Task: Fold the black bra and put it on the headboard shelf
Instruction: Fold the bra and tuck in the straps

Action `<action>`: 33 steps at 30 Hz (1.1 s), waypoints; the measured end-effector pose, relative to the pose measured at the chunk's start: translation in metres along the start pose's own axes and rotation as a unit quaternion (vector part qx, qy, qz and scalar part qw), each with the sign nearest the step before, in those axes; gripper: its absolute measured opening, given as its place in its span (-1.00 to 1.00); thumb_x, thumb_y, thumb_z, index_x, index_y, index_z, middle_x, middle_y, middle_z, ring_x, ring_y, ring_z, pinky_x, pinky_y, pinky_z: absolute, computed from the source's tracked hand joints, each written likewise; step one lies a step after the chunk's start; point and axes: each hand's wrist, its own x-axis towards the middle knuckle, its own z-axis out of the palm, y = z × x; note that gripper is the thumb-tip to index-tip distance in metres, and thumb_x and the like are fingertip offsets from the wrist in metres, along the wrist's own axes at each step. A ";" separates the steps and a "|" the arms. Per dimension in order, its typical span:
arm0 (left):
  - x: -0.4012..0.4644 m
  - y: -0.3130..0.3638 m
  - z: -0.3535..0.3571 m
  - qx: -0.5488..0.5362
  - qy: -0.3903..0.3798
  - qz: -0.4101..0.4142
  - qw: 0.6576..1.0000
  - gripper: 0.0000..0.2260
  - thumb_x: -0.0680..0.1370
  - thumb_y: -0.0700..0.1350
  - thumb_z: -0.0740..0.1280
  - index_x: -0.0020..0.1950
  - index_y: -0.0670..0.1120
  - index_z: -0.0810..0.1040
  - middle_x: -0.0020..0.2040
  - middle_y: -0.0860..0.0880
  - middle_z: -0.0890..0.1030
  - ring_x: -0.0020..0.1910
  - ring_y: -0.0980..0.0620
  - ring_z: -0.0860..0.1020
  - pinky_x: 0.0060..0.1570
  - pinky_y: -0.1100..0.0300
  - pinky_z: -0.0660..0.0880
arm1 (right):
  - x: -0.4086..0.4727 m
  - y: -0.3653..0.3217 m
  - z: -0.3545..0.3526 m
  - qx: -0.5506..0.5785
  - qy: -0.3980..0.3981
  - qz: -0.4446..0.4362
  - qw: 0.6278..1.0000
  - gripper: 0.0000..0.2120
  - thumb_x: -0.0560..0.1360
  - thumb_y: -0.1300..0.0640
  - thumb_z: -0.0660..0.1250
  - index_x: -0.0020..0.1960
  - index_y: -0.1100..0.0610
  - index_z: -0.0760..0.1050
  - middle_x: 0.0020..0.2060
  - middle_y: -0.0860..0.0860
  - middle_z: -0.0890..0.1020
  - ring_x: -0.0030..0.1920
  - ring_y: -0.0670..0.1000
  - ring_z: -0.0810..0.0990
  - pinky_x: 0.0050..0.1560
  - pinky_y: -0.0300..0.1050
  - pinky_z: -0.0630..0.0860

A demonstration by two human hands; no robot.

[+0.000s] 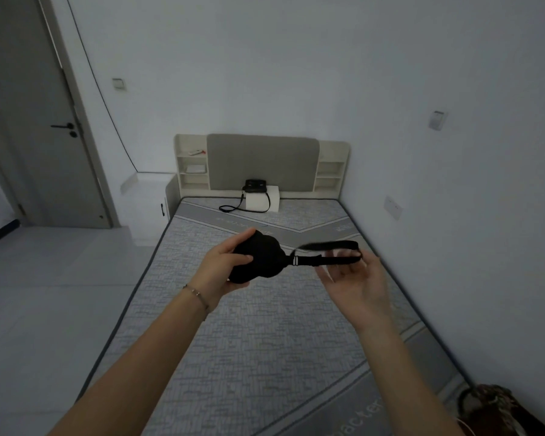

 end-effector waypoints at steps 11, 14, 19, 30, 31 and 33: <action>-0.008 -0.015 0.022 0.037 -0.012 -0.021 0.999 -0.51 0.56 -0.34 0.29 0.32 0.18 0.59 0.33 0.02 0.51 0.16 -0.06 0.55 -0.13 0.11 0.56 | -0.001 -0.005 0.009 0.057 -0.003 -0.113 0.992 -0.86 0.50 0.22 0.29 -0.06 0.16 0.63 -0.09 0.01 0.71 0.15 0.09 0.66 0.34 0.11 0.46; -0.011 -0.016 0.022 0.026 -0.012 -0.019 0.999 -0.51 0.56 -0.34 0.29 0.32 0.17 0.59 0.34 0.02 0.51 0.17 -0.06 0.54 -0.14 0.11 0.56 | 0.004 -0.010 0.005 -0.029 0.015 -0.141 0.989 -0.70 0.51 0.38 0.15 0.14 0.27 0.58 -0.06 0.11 0.68 0.05 0.09 0.65 0.22 0.03 0.56; -0.013 -0.014 0.019 0.015 -0.012 0.010 1.000 -0.51 0.55 -0.36 0.29 0.26 0.19 0.61 0.33 0.03 0.53 0.18 -0.06 0.55 -0.17 0.14 0.56 | 0.012 -0.008 -0.004 -0.150 0.158 -0.212 0.953 -0.72 0.49 0.49 0.30 0.18 0.36 0.55 -0.13 0.18 0.66 -0.12 0.06 0.65 -0.04 -0.09 0.69; -0.005 -0.013 0.002 -0.020 0.058 0.078 0.995 -0.55 0.48 -0.38 0.43 0.32 -0.05 0.58 0.11 -0.17 0.69 0.05 -0.15 0.68 -0.20 0.18 0.64 | -0.016 -0.023 -0.006 -0.450 0.080 0.046 0.888 -0.80 0.42 0.25 0.39 -0.37 0.20 0.49 -0.56 0.08 0.40 -0.58 -0.01 0.35 -0.55 -0.16 0.34; -0.004 -0.015 0.001 -0.012 0.067 0.082 0.994 -0.57 0.47 -0.37 0.44 0.30 -0.08 0.58 0.12 -0.18 0.69 0.06 -0.15 0.68 -0.15 0.14 0.64 | -0.020 -0.024 0.000 -0.422 0.051 0.074 0.902 -0.80 0.35 0.20 0.43 -0.41 0.18 0.50 -0.58 0.06 0.39 -0.58 -0.01 0.35 -0.54 -0.15 0.34; -0.002 -0.017 0.001 -0.002 0.077 0.087 0.993 -0.59 0.46 -0.37 0.46 0.28 -0.11 0.59 0.12 -0.19 0.70 0.05 -0.14 0.69 -0.11 0.11 0.63 | -0.028 -0.024 0.015 -0.272 -0.018 0.094 0.958 -0.86 0.22 0.15 0.49 -0.32 0.21 0.62 -0.50 0.08 0.56 -0.52 0.01 0.48 -0.47 -0.15 0.49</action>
